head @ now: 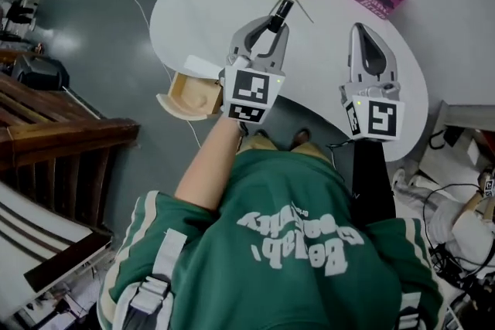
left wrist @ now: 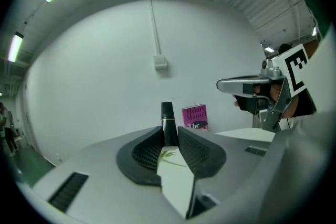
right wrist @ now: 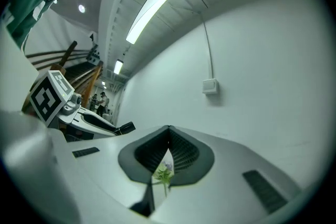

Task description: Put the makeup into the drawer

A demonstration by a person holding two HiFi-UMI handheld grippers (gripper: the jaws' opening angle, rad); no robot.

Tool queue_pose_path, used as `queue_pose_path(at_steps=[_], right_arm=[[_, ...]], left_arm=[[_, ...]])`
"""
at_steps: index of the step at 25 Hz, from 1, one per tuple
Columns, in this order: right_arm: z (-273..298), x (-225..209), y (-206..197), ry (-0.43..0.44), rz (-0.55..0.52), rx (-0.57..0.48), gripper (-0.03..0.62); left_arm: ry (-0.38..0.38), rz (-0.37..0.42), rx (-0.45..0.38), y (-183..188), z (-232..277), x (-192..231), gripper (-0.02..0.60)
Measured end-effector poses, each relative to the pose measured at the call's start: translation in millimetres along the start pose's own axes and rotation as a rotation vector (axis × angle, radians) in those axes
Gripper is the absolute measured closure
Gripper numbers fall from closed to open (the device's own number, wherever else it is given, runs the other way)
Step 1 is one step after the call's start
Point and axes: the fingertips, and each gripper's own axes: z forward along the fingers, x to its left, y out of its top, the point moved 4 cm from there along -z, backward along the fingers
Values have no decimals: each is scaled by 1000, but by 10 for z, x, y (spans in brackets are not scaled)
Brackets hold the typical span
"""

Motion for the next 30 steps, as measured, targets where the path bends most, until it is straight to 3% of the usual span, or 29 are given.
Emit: queue_pose_path(at_steps=[7, 15, 20, 24, 30], right_arm=[[581, 1049, 146, 215, 30, -51, 585], [871, 2113, 322, 400, 43, -91, 585], [954, 2543, 372, 470, 37, -84, 585], [919, 2745, 408, 501, 27, -65, 585], [954, 2761, 275, 513, 13, -20, 585]], left_arm=[[200, -22, 29, -186, -782, 864, 469], [376, -43, 68, -497, -1637, 1496, 469], [427, -69, 88, -705, -1981, 1690, 469], [444, -115, 188, -1213, -2161, 1777, 469], [432, -217, 396, -2355, -2187, 1764, 469]])
